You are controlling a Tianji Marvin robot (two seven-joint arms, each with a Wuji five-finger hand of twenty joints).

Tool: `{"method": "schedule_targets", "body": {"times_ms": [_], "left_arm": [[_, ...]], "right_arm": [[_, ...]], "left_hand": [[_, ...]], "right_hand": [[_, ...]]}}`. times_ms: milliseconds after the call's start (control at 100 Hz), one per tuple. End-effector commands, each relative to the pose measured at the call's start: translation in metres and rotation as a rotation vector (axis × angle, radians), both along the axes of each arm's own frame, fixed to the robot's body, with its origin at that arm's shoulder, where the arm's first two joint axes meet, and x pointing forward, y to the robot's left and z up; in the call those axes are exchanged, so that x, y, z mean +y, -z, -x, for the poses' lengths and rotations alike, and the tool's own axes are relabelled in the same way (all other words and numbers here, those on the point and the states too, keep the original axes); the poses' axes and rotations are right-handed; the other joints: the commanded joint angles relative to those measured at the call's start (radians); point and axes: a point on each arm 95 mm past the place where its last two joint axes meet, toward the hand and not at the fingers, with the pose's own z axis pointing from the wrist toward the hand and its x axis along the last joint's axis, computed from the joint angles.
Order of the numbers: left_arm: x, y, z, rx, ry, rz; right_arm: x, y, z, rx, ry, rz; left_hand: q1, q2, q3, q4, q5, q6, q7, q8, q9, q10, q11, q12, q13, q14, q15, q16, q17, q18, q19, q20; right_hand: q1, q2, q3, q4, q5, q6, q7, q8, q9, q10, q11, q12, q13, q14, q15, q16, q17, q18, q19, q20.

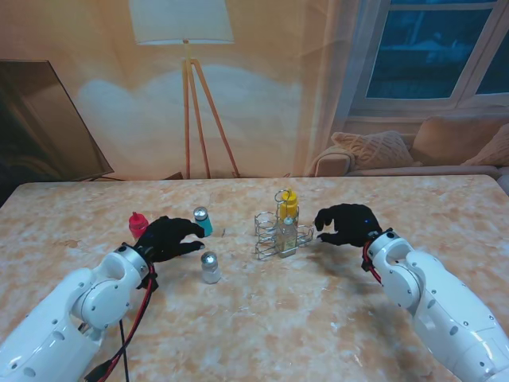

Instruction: Place the seasoning bottles into the rack

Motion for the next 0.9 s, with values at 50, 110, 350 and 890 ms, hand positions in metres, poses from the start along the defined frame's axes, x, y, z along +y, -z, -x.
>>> {"method": "schedule_targets", "body": {"times_ms": [50, 110, 350, 890], "left_arm": [[-0.0037, -0.006, 0.0045, 0.006, 0.038, 0.015], [-0.0044, -0.0077, 0.0066, 0.017, 0.058, 0.014], [-0.0056, -0.0106, 0.0124, 0.06, 0.152, -0.019], [-0.009, -0.0017, 0.0069, 0.15, 0.226, -0.112]], "right_arm": [[0.0037, 0.0052, 0.0019, 0.021, -0.005, 0.002], [0.0036, 0.0053, 0.0021, 0.023, -0.005, 0.001], [0.0033, 0.0056, 0.0029, 0.021, -0.005, 0.003], [0.0029, 0.0062, 0.0026, 0.023, -0.004, 0.007]], "left_hand": [[-0.077, -0.036, 0.161, 0.003, -0.031, -0.009, -0.038, -0.007, -0.044, -0.001, -0.021, -0.012, -0.026, -0.02, -0.028, -0.029, -0.01, -0.006, -0.032, -0.013], [-0.107, -0.031, 0.171, 0.014, -0.039, -0.009, -0.058, -0.037, -0.059, -0.002, -0.034, -0.019, -0.038, -0.022, -0.046, -0.037, -0.012, -0.008, -0.053, -0.023], [-0.208, -0.115, 0.232, 0.012, -0.129, -0.039, -0.1, -0.102, -0.177, -0.01, -0.123, -0.071, -0.127, -0.032, -0.142, -0.107, -0.024, 0.011, -0.144, -0.077], [-0.36, -0.444, 0.677, -0.054, -0.21, -0.146, -0.106, -0.156, -0.29, -0.053, -0.172, -0.123, -0.121, -0.026, -0.152, -0.174, 0.107, -0.037, -0.094, -0.082]], "right_hand": [[0.014, 0.011, 0.008, 0.024, 0.017, -0.005, 0.004, 0.006, 0.031, 0.009, 0.006, 0.007, -0.005, -0.003, 0.006, -0.003, -0.012, 0.014, 0.017, -0.014], [0.014, 0.009, 0.009, 0.023, 0.019, -0.005, 0.005, 0.006, 0.03, 0.009, 0.005, 0.006, -0.005, -0.003, 0.006, -0.003, -0.011, 0.014, 0.018, -0.014], [0.012, 0.007, 0.012, 0.022, 0.019, -0.007, 0.006, 0.006, 0.031, 0.01, 0.005, 0.006, -0.004, -0.003, 0.006, -0.003, -0.009, 0.015, 0.019, -0.014], [0.014, -0.008, 0.024, 0.019, 0.02, -0.009, 0.006, 0.006, 0.031, 0.006, 0.006, 0.006, -0.002, -0.004, 0.006, -0.003, -0.009, 0.014, 0.019, -0.015]]}}
